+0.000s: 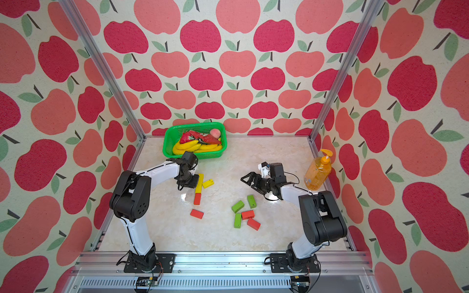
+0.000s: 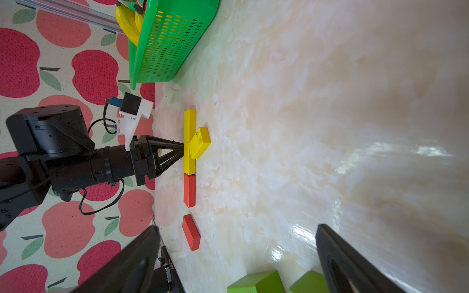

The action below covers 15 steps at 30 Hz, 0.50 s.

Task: Assemble the letter k with building blocks
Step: Adjust the building block at the center of the board.

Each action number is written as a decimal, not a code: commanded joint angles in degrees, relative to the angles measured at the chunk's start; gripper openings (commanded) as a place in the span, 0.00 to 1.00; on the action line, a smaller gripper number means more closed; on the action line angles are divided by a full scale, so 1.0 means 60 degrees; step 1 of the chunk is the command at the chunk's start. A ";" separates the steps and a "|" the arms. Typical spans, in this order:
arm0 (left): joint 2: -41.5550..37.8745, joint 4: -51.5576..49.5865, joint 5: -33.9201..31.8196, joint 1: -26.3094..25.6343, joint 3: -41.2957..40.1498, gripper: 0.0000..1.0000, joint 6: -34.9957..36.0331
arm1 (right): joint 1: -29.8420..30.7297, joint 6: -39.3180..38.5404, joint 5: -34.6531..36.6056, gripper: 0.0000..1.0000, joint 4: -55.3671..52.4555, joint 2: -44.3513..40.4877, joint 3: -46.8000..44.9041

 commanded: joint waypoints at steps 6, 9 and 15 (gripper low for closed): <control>0.0260 -0.0371 -0.0103 -0.0042 0.0311 0.32 -0.0059 | -0.0049 -0.0024 -0.0035 0.99 0.0044 0.0125 0.0089; 0.0245 -0.0352 -0.0087 -0.0049 0.0308 0.33 -0.0063 | -0.0049 -0.0025 -0.0035 0.99 0.0042 0.0144 0.0089; 0.0273 -0.0428 -0.0141 -0.0060 0.0364 0.33 -0.0063 | -0.0049 -0.0033 -0.0035 0.99 0.0041 0.0144 0.0093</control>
